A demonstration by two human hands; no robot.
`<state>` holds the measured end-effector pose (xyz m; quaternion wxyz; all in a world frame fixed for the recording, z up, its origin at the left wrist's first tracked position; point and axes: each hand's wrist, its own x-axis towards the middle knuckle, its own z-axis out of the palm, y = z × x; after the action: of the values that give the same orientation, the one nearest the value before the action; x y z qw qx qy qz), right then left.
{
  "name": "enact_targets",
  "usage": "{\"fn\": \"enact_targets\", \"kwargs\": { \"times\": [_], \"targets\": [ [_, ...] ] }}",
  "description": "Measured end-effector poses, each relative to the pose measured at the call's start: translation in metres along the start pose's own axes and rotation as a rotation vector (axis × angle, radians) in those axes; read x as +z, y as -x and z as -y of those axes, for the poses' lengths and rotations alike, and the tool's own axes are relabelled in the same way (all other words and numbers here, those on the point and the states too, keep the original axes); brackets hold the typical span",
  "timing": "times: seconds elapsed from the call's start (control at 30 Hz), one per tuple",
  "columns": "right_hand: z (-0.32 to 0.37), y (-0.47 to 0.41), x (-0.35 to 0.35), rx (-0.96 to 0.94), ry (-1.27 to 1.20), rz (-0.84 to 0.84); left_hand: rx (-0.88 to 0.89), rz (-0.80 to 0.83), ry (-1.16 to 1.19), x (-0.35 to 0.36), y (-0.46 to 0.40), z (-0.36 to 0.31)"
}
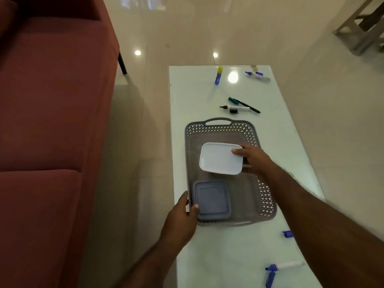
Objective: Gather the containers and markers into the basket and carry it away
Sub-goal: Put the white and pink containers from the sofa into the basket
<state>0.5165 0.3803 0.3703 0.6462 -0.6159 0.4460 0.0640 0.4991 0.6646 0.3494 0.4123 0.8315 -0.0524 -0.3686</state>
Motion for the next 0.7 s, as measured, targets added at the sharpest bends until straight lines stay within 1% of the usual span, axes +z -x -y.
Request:
{"fn": "enact_targets", "kwargs": {
  "times": [0.13, 0.23, 0.4, 0.6, 0.7],
  "targets": [
    [-0.006, -0.016, 0.014, 0.019, 0.072, 0.041, 0.001, -0.006, -0.008, -0.001, -0.006, 0.001],
    [-0.005, -0.022, 0.02, -0.042, 0.119, 0.007, 0.005, -0.002, -0.021, -0.003, -0.008, 0.002],
    [-0.003, -0.022, 0.033, -0.119, 0.222, 0.021, 0.0, 0.013, -0.029, -0.002, -0.01, 0.005],
    [-0.012, -0.012, 0.039, -0.157, 0.21, -0.04, -0.001, 0.018, -0.03, 0.0, -0.011, 0.006],
    [-0.015, -0.008, 0.038, -0.166, 0.215, -0.03, 0.001, 0.032, -0.016, 0.001, -0.011, 0.006]
  ]
}}
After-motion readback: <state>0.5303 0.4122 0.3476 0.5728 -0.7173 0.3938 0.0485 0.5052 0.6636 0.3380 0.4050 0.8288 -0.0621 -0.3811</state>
